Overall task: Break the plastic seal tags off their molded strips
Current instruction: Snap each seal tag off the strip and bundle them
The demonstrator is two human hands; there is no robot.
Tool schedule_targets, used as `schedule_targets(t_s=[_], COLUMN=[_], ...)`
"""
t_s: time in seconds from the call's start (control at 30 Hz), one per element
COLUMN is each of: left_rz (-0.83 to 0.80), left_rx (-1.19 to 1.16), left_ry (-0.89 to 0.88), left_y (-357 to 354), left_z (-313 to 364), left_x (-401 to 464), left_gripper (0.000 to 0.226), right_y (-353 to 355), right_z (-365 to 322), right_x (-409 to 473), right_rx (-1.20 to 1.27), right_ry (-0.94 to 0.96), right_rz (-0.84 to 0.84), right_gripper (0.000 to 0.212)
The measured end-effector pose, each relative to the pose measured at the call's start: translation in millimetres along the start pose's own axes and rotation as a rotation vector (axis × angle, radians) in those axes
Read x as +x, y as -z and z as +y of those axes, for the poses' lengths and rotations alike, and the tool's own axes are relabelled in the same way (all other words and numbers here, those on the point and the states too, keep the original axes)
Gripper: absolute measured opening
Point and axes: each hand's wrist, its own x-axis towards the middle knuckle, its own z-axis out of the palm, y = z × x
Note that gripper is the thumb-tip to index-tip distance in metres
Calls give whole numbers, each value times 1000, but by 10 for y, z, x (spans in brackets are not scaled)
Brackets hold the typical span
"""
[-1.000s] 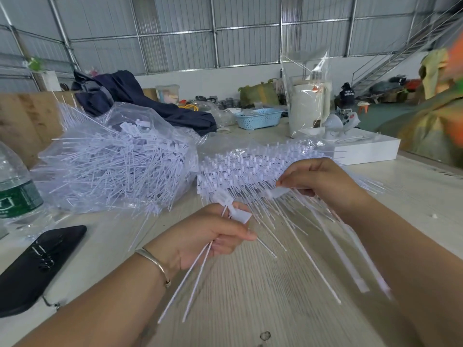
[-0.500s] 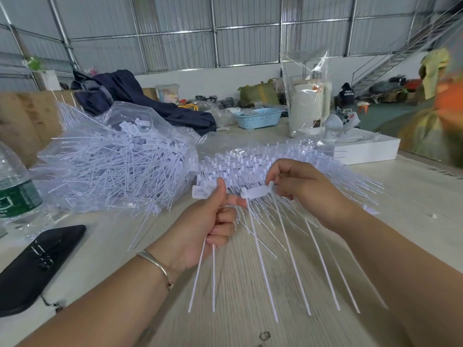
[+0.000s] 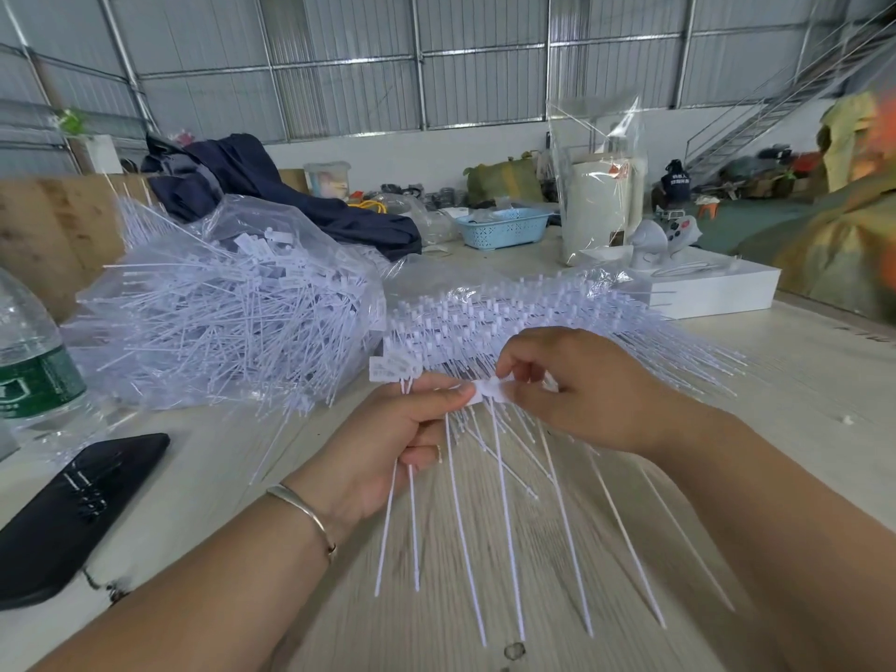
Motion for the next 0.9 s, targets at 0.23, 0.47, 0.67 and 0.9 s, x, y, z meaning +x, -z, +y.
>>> schedule_targets(t_s=[0.23, 0.47, 0.67, 0.9], left_rz=[-33, -115, -292, -406], left_rx=[-91, -200, -306, -258], left_ry=[-7, 5, 60, 159], left_y=[24, 23, 25, 41], left_z=[11, 10, 18, 2], left_x=[-4, -18, -42, -56], left_gripper=[11, 17, 25, 44], right_y=[67, 61, 78, 21], right_z=[58, -10, -45, -45], right_x=[-8, -9, -12, -7], right_rx=[376, 586, 725, 769], right_ry=[-312, -348, -282, -223], right_rz=[-35, -5, -8, -31], right_gripper=[39, 54, 66, 60])
